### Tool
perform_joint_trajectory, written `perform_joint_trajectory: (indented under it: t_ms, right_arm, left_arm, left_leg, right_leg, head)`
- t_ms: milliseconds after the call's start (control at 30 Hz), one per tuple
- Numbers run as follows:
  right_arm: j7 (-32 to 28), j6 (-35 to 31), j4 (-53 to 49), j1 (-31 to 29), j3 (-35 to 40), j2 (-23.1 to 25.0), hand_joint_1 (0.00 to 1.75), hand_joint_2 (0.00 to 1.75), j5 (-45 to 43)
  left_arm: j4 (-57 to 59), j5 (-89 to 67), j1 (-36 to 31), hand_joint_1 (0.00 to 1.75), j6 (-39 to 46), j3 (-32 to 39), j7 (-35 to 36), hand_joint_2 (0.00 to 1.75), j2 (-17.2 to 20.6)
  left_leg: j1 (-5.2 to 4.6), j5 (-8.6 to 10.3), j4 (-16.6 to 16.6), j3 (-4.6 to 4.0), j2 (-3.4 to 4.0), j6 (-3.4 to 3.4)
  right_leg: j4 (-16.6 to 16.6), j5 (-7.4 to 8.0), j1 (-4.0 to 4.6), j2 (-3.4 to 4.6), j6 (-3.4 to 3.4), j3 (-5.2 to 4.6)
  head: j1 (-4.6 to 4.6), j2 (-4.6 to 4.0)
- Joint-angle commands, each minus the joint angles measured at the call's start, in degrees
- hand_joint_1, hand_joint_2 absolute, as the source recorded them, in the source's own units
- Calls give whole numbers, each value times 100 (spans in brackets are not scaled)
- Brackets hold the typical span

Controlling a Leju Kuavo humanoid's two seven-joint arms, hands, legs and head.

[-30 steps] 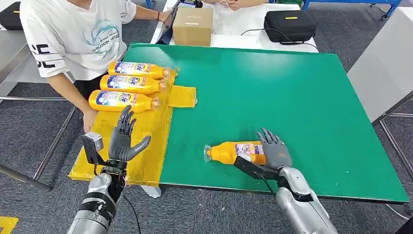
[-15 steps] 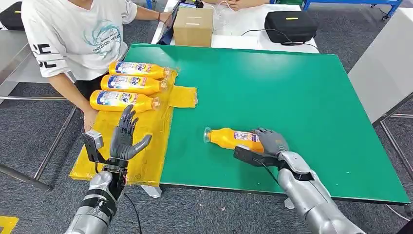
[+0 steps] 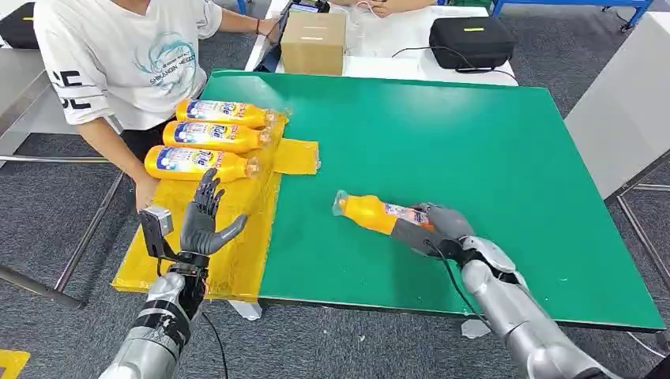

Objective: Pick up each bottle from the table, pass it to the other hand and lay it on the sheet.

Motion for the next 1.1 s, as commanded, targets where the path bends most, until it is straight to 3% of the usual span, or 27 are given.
perform_joint_trajectory:
  t_ms: [33, 167, 367, 767, 1100]
  right_arm:
    - [-357, -1489, -620, 421, -423, 1172, 175, 175, -231]
    - [-619, -2200, -822, 603, -434, 1817, 175, 175, -563]
    - [-1132, -2672, -393, 547, -269, 2245, 175, 175, -1058]
    - [-1394, -2420, 675, 33, 146, 2625, 175, 175, -1392]
    - [-1476, -2318, 1015, 32, 289, 2710, 175, 175, -1470]
  left_arm:
    - [373, -28, -345, 0, 325, -208, 272, 175, -42]
    - [557, 35, -616, 0, 534, -488, 583, 175, -208]
    - [676, 305, -859, 0, 524, -969, 828, 175, -346]
    - [-47, 982, -846, 0, 21, -1811, 1148, 175, -476]
    - [-952, 1330, -510, 0, -50, -2101, 1171, 175, -400]
  left_leg:
    - [9, -6, -3, 8, 8, -15]
    - [19, -8, 10, -14, -19, -14]
    - [21, -3, 4, -28, -15, -10]
    - [13, -5, 3, -28, -6, -13]
    - [10, -4, 1, -33, -8, -8]
  right_leg:
    - [0, -5, 10, 8, -17, 0]
    - [10, -14, 18, -10, -16, -12]
    - [4, -9, 16, -11, -11, -24]
    - [4, -7, 11, 0, -14, -24]
    - [2, -8, 8, -3, -9, -30]
  head:
    - [-2, 0]
    - [-2, 0]
    - [-2, 0]
    - [-2, 0]
    - [-2, 0]
